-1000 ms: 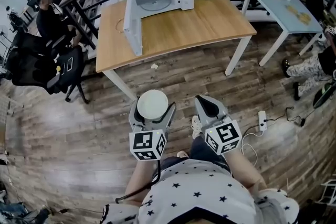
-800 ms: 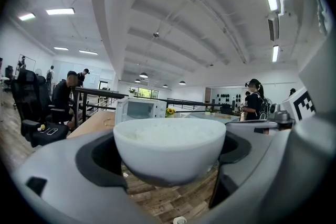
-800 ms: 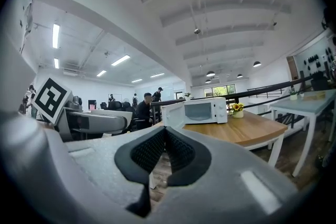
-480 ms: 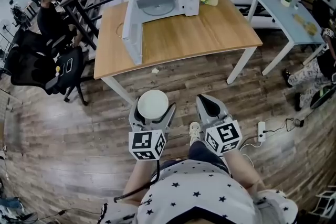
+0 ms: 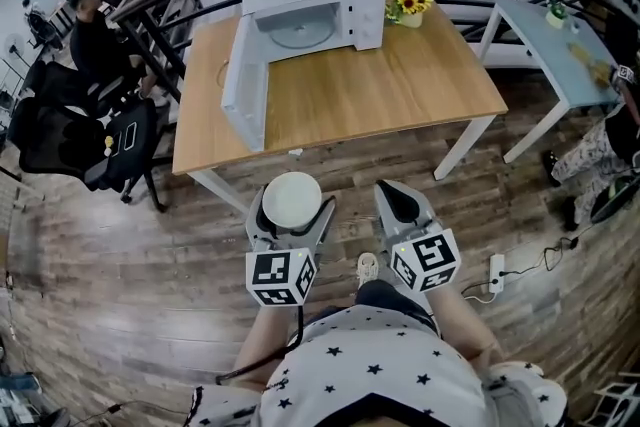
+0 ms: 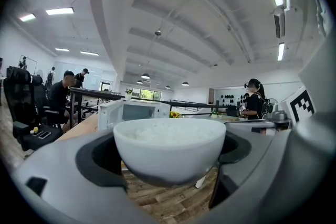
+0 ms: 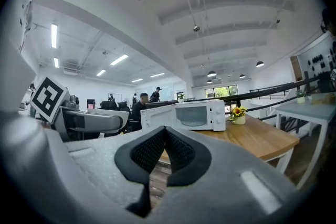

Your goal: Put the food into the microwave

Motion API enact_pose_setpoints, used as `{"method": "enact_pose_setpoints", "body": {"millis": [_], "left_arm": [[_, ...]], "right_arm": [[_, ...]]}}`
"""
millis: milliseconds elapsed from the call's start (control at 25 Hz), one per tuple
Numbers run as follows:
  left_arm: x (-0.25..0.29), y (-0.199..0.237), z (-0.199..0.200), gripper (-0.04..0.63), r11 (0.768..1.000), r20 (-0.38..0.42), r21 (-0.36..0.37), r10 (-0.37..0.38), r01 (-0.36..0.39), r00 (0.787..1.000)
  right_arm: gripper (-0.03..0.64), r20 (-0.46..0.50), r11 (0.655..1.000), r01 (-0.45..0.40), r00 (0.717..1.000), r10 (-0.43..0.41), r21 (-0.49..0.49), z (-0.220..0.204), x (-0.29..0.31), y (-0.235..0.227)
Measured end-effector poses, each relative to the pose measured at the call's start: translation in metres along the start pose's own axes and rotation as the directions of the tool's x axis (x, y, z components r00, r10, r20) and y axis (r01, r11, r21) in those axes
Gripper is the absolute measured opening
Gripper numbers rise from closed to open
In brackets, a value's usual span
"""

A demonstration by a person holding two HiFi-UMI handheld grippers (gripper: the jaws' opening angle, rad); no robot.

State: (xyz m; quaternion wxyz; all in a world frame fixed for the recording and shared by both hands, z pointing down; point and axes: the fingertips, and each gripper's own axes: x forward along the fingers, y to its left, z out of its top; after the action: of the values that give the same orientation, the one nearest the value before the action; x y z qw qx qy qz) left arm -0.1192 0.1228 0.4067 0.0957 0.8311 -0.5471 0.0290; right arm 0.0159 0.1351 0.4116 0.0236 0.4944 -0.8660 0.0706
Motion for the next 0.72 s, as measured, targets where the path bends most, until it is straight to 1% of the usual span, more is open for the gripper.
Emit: {"method": "enact_pose_setpoints", "body": {"millis": [400, 720], "left_arm": [[0.069, 0.000, 0.015, 0.525, 0.999, 0.003, -0.012, 0.031, -0.031, 1.000], [0.122, -0.002, 0.025, 0.525, 0.998, 0.008, -0.019, 0.057, -0.057, 0.998]], "right_arm": [[0.005, -0.010, 0.999, -0.041, 0.999, 0.040, -0.030, 0.018, 0.044, -0.056], [0.005, -0.026, 0.996, -0.074, 0.997, 0.073, -0.046, 0.025, 0.075, -0.099]]}}
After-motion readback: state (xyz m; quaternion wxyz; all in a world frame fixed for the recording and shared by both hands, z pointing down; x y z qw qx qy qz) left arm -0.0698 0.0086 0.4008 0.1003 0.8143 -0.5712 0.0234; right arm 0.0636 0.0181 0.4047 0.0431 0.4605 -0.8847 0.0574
